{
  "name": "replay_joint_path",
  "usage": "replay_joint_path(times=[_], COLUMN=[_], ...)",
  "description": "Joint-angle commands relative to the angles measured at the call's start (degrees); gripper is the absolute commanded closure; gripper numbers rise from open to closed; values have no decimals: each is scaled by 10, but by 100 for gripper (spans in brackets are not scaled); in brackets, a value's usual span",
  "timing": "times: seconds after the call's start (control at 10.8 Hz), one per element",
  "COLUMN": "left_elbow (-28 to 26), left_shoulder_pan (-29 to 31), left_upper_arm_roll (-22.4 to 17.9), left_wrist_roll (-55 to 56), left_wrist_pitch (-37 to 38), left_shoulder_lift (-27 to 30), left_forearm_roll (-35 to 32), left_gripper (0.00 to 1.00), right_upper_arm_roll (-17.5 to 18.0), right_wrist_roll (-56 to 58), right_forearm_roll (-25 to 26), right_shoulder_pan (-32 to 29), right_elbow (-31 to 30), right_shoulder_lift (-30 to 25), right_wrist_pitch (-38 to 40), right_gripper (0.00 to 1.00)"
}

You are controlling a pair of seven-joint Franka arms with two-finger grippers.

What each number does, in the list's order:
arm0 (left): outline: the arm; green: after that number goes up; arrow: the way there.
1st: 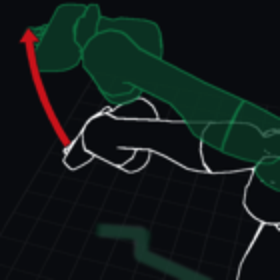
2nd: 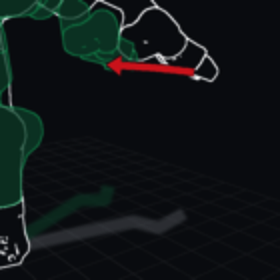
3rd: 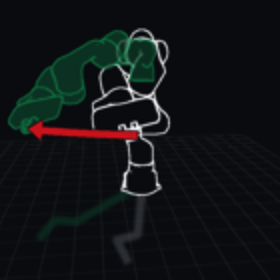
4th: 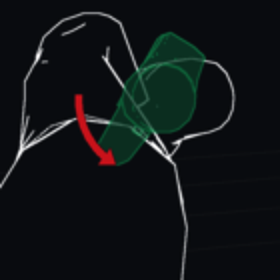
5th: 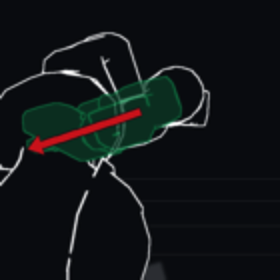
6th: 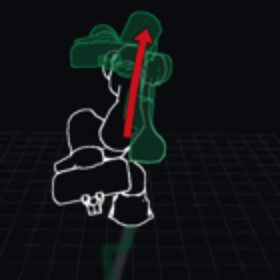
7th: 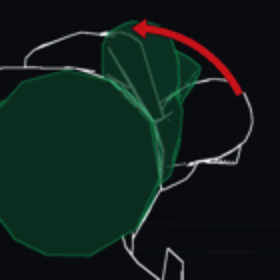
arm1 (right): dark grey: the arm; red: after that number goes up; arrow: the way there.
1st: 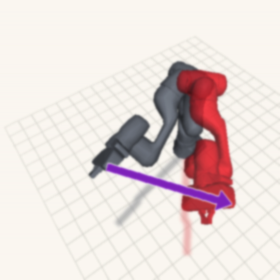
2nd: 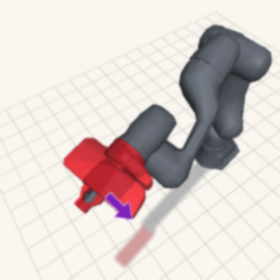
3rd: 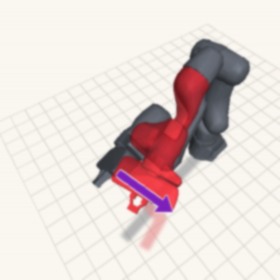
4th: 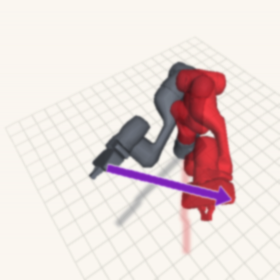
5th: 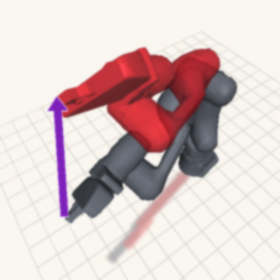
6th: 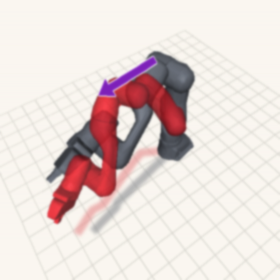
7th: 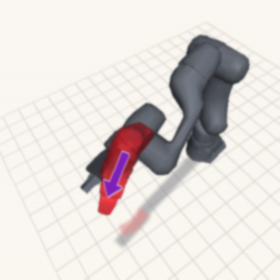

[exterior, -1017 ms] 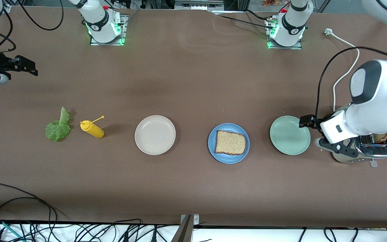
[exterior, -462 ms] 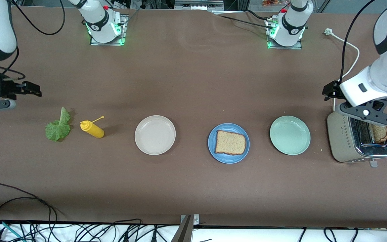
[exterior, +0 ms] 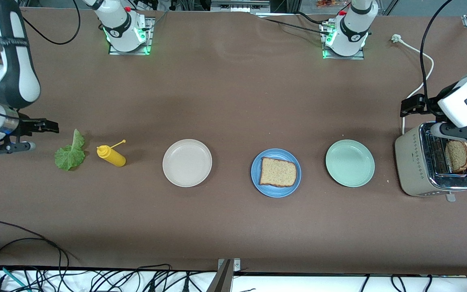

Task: Make sandwich in blue plate with both arms
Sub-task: 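Reach the right gripper to the lettuce while the left gripper withdraws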

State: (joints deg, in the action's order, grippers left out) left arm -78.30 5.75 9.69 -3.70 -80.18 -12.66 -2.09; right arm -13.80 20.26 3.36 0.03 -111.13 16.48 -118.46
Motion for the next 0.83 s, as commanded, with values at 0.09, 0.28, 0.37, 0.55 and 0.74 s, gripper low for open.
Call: replay_joint_path(times=[0.09,0.28,0.37,0.55,0.74], left_elbow=[-83,-215,-209,-198,-175], left_shoulder_pan=[3,7,7,7,7], left_upper_arm_roll=[14,14,15,14,11], left_wrist_roll=[81,81,78,77,77], left_wrist_pitch=[-8,-109,-111,-111,-111], left_shoulder_lift=[73,149,145,142,127], left_forearm_roll=[2,2,2,2,-5], left_gripper=[0,0,0,0,0], right_upper_arm_roll=[-3,-3,-2,0,2], right_wrist_roll=[15,17,16,17,15], right_forearm_roll=[2,0,-3,-5,-6], right_shoulder_pan=[-11,-16,-16,-15,-15], right_elbow=[3,3,3,4,5], right_shoulder_lift=[71,104,115,126,137], right_wrist_pitch=[-65,-79,-83,-96,-104], right_gripper=[0,0,0,0,0])
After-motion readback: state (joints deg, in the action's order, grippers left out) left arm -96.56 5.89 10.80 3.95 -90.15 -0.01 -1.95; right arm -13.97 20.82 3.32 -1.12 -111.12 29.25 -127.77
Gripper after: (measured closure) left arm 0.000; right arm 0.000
